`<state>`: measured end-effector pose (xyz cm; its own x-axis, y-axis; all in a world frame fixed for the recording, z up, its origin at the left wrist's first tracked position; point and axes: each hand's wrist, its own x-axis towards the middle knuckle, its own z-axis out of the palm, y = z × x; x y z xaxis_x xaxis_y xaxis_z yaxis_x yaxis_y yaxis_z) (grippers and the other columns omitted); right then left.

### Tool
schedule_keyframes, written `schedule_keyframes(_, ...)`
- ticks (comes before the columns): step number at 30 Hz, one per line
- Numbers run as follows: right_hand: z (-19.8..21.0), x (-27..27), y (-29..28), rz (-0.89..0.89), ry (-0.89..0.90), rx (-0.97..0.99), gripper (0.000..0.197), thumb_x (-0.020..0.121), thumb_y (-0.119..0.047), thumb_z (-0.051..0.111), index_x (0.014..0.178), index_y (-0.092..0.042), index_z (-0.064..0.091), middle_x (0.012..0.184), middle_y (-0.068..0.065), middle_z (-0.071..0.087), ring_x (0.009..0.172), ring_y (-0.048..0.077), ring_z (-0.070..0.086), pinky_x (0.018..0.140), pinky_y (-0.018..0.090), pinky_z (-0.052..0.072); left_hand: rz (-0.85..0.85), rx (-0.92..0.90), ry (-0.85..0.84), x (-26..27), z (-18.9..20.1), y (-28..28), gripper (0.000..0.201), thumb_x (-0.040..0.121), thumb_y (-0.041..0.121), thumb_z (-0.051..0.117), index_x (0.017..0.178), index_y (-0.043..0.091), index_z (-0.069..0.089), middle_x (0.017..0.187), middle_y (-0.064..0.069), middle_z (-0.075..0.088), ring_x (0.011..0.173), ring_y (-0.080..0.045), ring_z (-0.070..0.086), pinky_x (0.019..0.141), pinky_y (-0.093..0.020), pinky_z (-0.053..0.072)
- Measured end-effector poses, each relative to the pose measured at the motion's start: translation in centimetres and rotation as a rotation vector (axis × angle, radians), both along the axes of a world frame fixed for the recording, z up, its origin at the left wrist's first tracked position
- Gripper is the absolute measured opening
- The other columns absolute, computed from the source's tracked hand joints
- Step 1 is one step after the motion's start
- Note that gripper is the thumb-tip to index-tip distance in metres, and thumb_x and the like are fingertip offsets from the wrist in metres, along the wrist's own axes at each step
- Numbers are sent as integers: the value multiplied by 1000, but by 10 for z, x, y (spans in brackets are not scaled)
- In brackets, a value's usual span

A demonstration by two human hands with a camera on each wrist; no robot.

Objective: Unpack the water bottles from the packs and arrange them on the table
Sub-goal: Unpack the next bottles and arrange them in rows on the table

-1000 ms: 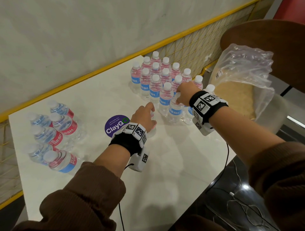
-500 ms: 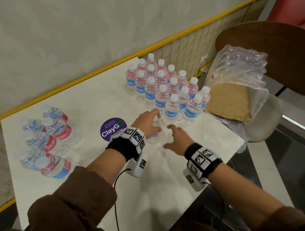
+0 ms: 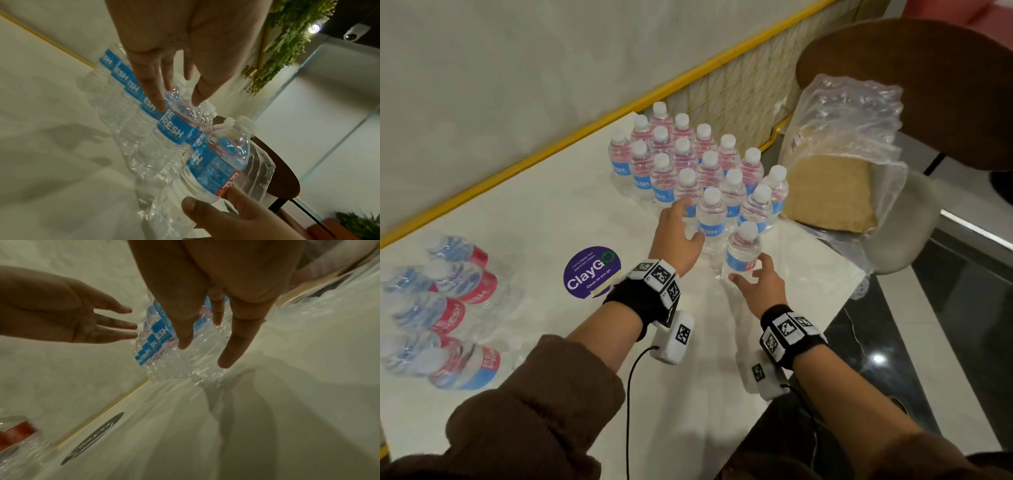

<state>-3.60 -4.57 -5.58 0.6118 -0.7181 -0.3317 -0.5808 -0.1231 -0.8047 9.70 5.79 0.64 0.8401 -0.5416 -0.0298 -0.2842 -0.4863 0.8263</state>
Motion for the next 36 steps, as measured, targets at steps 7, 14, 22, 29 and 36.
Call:
schedule_keyframes(7, -7, 9, -2, -48, -82, 9, 75, 69, -38, 80, 129, -19, 39, 126, 7, 50, 112, 23, 54, 93, 29, 45, -97, -68, -172, 11, 15, -23, 53, 84, 18, 66, 134, 19, 46, 133, -7, 44, 122, -22, 47, 105, -35, 39)
schedule_keyframes(14, -5, 16, -2, -128, -222, -9, 66, 73, -29, 78, 125, -15, 38, 122, 4, 51, 106, 17, 54, 91, 30, 47, -98, -36, -158, 23, 13, -31, 26, 89, 19, 62, 115, 17, 66, 118, -6, 58, 101, -23, 60, 93, -37, 49)
schedule_keyframes(22, -11, 6, -8, -72, -233, 32, 55, 86, -28, 66, 134, -24, 38, 133, 4, 51, 119, 19, 51, 93, 25, 41, -45, -75, -117, 28, 11, -32, 24, 89, 20, 64, 112, 16, 70, 116, -4, 64, 102, -18, 61, 94, -28, 48)
schedule_keyframes(29, -11, 14, 0, -121, -224, 54, 59, 89, -29, 62, 141, -21, 35, 135, 7, 50, 121, 20, 51, 96, 26, 41, -51, -72, -143, 25, 10, -30, 25, 91, 13, 60, 114, 14, 69, 118, -5, 63, 106, -18, 60, 92, -18, 43)
schedule_keyframes(36, -13, 18, 5, -149, -128, 135, 62, 90, -39, 57, 143, -19, 32, 141, 11, 45, 122, 25, 53, 96, 26, 38, -82, 1, -132, 23, 10, -25, 39, 91, 3, 53, 124, 20, 62, 127, -4, 59, 109, -21, 59, 96, -22, 43)
